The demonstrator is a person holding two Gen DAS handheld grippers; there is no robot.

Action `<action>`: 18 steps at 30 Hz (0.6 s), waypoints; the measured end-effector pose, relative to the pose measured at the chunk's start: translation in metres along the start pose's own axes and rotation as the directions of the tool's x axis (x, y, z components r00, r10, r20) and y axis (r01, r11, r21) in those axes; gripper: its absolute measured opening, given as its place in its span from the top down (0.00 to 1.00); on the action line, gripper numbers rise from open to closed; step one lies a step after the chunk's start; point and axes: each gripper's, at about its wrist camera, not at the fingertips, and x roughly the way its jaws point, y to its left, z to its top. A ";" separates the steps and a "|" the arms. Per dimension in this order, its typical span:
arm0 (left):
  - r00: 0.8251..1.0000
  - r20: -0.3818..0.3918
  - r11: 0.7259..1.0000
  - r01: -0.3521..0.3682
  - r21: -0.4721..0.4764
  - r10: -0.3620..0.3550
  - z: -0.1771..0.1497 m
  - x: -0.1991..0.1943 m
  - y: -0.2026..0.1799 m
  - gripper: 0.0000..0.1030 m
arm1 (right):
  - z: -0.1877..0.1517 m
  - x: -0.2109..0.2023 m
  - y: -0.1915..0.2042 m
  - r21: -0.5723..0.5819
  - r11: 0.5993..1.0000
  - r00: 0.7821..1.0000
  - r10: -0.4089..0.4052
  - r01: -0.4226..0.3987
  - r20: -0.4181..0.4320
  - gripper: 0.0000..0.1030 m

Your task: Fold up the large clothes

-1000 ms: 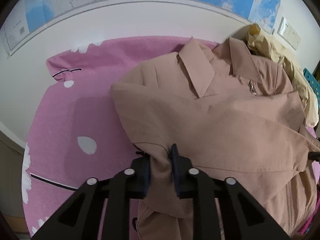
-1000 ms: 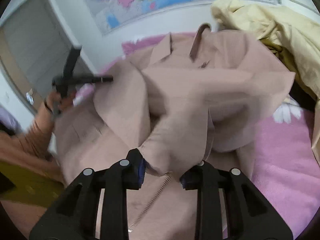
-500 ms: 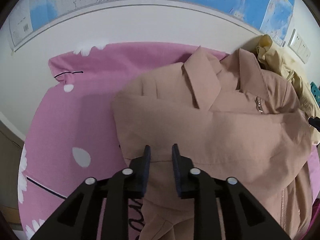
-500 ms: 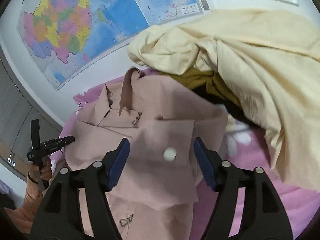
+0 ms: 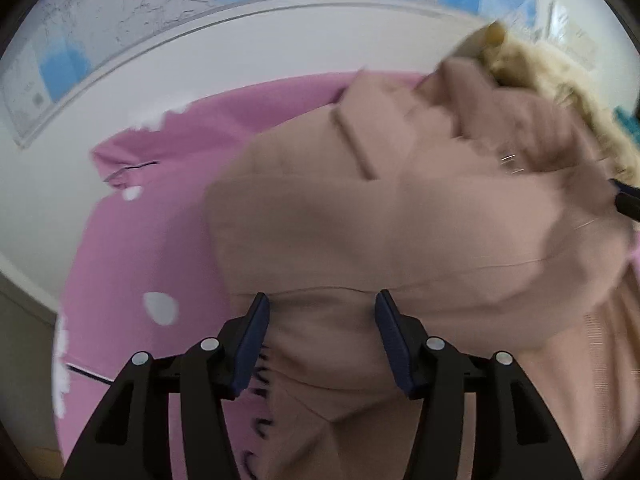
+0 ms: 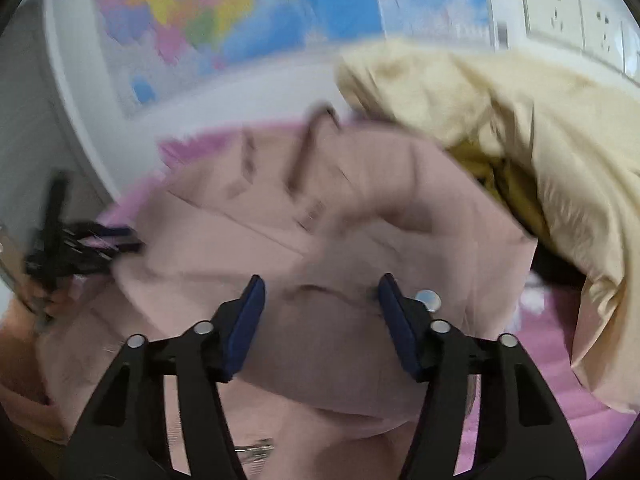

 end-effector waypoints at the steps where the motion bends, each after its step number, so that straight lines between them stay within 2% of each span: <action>1: 1.000 -0.004 1.000 0.001 -0.017 -0.001 -0.001 0.003 0.005 0.42 | -0.004 0.013 -0.007 0.005 1.000 0.999 -0.028 0.029 -0.045 0.52; 2: 1.000 -0.004 0.999 0.016 -0.036 -0.016 -0.001 0.003 0.009 0.42 | -0.007 0.020 -0.013 0.023 0.999 0.997 -0.040 0.042 -0.062 0.56; 4: 1.000 -0.001 0.998 0.030 -0.056 -0.030 -0.004 0.000 0.017 0.42 | -0.010 0.019 -0.019 0.055 0.998 0.998 -0.018 0.021 -0.063 0.56; 7: 0.999 0.021 0.998 0.034 -0.059 -0.033 -0.010 -0.013 0.022 0.42 | -0.008 0.001 -0.017 0.060 0.998 0.999 -0.032 0.033 -0.019 0.45; 12: 0.995 0.087 0.999 0.042 -0.024 -0.039 -0.009 -0.039 0.019 0.41 | 0.014 -0.020 -0.001 0.027 0.999 0.998 0.043 -0.044 0.056 0.43; 14: 0.994 0.106 0.999 0.042 -0.014 -0.040 -0.004 -0.045 0.015 0.36 | 0.031 -0.012 0.006 0.030 0.995 0.994 0.093 -0.095 0.061 0.43; 18: 0.990 0.125 0.997 0.073 -0.020 -0.070 0.008 -0.047 0.009 0.36 | 0.074 0.030 0.019 0.063 0.977 0.978 0.203 -0.205 0.039 0.42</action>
